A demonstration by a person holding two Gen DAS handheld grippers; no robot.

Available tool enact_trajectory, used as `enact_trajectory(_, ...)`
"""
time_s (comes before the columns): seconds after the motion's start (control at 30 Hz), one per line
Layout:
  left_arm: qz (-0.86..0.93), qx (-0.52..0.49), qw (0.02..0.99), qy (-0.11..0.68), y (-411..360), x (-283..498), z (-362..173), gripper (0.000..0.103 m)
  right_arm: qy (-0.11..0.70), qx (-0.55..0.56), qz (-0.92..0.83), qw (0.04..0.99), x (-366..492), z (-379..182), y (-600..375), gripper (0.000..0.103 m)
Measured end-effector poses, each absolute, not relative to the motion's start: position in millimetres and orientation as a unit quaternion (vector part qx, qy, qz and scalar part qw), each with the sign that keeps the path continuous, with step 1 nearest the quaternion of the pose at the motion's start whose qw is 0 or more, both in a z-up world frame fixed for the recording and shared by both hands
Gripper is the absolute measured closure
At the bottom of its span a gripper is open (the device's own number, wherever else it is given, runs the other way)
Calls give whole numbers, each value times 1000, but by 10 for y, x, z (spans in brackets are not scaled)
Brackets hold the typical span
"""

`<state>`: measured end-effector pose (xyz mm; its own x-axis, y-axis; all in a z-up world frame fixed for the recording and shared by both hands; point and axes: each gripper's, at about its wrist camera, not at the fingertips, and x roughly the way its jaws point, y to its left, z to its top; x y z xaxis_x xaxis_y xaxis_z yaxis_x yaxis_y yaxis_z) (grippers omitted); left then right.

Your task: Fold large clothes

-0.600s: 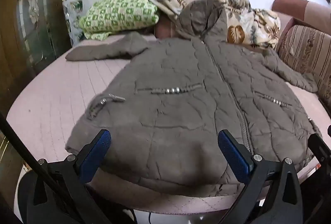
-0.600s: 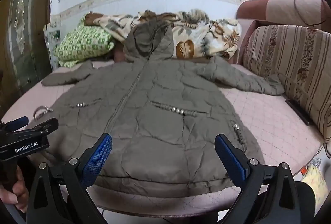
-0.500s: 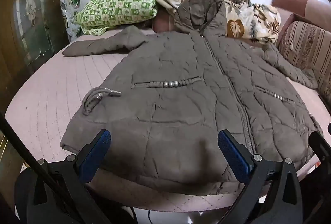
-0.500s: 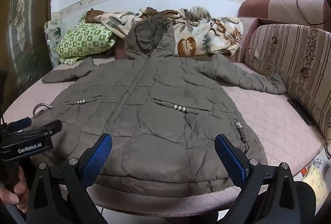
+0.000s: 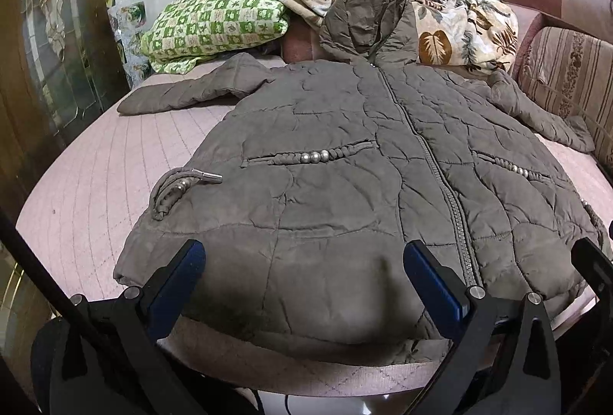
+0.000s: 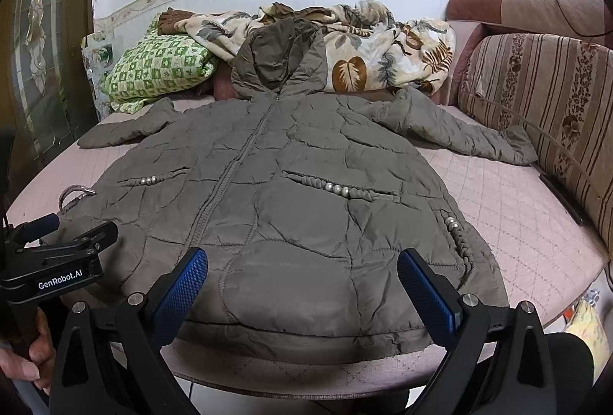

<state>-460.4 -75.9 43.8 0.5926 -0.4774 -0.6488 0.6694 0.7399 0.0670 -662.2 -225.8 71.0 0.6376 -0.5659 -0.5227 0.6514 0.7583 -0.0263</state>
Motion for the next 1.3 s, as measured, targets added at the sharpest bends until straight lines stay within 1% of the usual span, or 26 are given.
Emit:
enact_trajectory(0.2, -328, 160, 880, 303, -768, -4623, 437, 0, 258, 65, -331, 905, -6640, 668, -2282, 2)
enact_trajectory(0.27, -329, 159, 880, 303, -765, -4618, 440, 0, 293, 63, -329, 895, -6656, 703, -2257, 2)
enact_trajectory(0.3, -328, 160, 881, 303, -775, -4627, 447, 0, 323, 80, -329, 884, -6662, 771, -2219, 2)
enact_trajectory(0.33, -328, 160, 880, 303, -772, -4623, 448, 0, 296, 80, -331, 892, -6652, 740, -2250, 2)
enact_trajectory(0.37, -328, 160, 880, 303, -770, -4623, 444, 0, 289, 76, -332, 895, -6645, 725, -2258, 2)
enact_trajectory(0.5, -329, 160, 880, 303, -770, -4624, 441, 0, 310, 87, -331, 887, -6667, 760, -2242, 2)
enact_trajectory(0.63, -328, 159, 881, 302, -774, -4621, 445, 0, 288, 73, -332, 895, -6656, 709, -2263, 2)
enact_trajectory(1.3, -329, 159, 880, 302, -767, -4613, 440, 0, 277, 82, -332, 898, -6669, 652, -2296, 2)
